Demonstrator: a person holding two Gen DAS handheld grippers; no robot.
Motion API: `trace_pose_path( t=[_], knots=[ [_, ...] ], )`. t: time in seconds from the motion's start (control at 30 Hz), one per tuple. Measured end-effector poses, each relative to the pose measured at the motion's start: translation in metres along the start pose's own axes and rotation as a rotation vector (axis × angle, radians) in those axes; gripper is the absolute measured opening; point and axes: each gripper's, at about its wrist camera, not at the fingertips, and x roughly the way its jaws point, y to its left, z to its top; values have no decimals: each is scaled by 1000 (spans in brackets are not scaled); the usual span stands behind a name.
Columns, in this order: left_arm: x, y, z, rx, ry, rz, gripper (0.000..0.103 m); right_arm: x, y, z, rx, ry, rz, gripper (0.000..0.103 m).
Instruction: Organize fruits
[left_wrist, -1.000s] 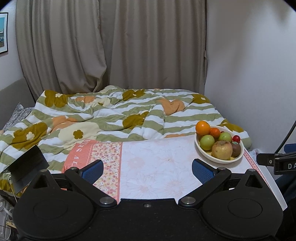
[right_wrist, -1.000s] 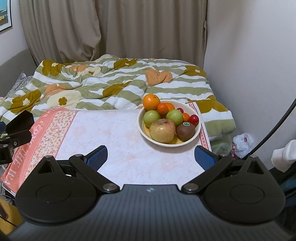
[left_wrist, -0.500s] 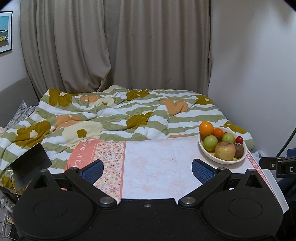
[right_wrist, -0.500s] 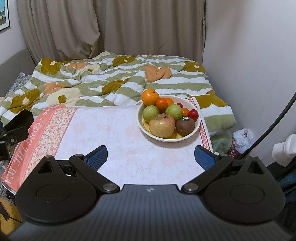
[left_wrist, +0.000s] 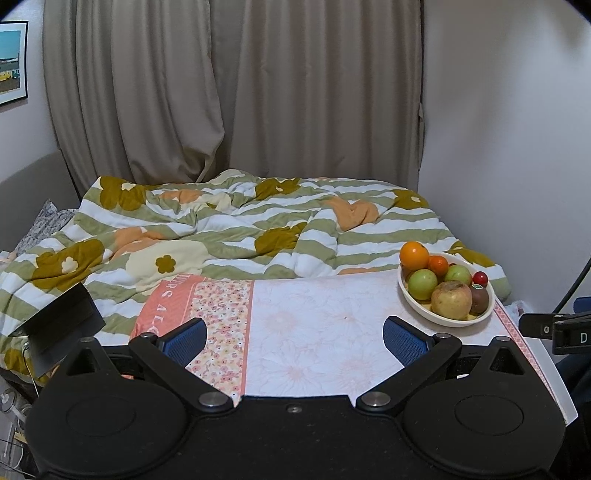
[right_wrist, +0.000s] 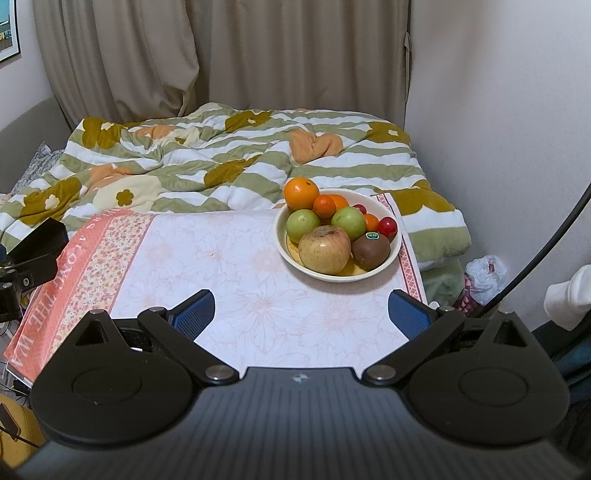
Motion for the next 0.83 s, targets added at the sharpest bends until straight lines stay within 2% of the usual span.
trace_pose_path(
  t=[0.37,0.53,0.83],
  knots=[
    [-2,2,-1,-19,-9,-26,103,0,1,-1,3,1,1,103],
    [-4,0,0,-7,-21,19,103,0,0,-1,0,2,0,103],
    [-2,1,-2,-11,-10,5,103,0,1,-1,3,7,2,103]
  ],
)
